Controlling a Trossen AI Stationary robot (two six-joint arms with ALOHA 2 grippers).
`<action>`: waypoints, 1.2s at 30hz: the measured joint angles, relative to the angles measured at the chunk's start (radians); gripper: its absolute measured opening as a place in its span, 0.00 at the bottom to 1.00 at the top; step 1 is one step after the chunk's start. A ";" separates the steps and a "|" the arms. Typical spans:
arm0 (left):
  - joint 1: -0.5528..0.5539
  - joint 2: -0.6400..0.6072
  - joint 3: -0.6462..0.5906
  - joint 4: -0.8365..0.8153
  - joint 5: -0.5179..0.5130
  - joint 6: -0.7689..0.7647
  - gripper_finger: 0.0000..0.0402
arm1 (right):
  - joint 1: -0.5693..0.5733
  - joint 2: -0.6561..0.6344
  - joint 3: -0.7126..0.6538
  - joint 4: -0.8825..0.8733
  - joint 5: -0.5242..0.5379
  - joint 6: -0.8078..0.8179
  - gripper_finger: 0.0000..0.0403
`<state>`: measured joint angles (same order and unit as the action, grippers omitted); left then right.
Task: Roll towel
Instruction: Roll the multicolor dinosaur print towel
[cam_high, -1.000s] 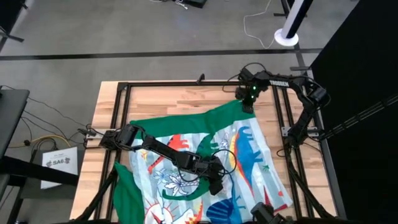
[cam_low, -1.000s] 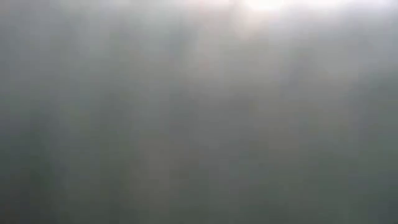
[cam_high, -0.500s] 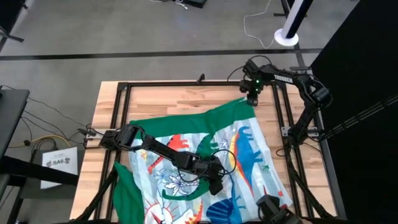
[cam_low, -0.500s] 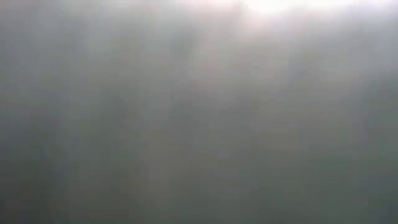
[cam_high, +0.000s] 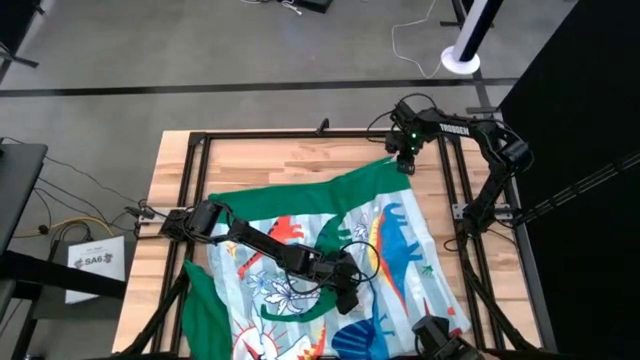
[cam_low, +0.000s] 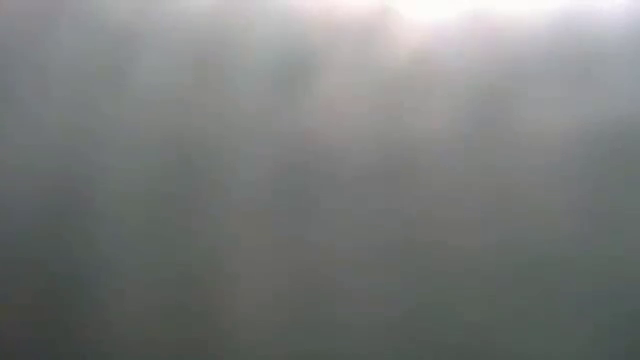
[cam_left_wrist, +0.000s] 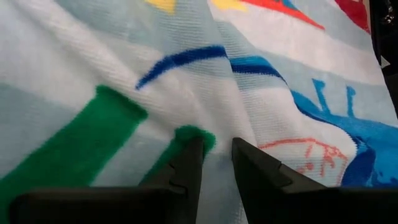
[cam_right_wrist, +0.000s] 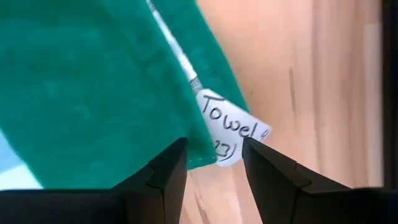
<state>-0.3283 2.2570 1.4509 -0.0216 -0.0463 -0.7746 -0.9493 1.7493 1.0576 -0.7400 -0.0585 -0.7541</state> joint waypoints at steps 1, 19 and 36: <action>0.000 0.000 0.000 0.000 0.000 0.000 0.19 | 0.000 0.001 0.000 -0.006 0.000 -0.003 0.35; -0.001 0.000 0.000 -0.002 -0.007 0.009 0.19 | 0.070 0.050 0.003 -0.049 0.037 0.063 0.09; 0.042 -0.072 -0.003 -0.136 -0.031 0.084 0.19 | 0.107 -0.192 0.052 -0.270 0.044 0.188 0.02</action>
<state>-0.2867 2.1855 1.4479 -0.1575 -0.0773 -0.6905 -0.8421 1.5575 1.1095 -1.0099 -0.0148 -0.5660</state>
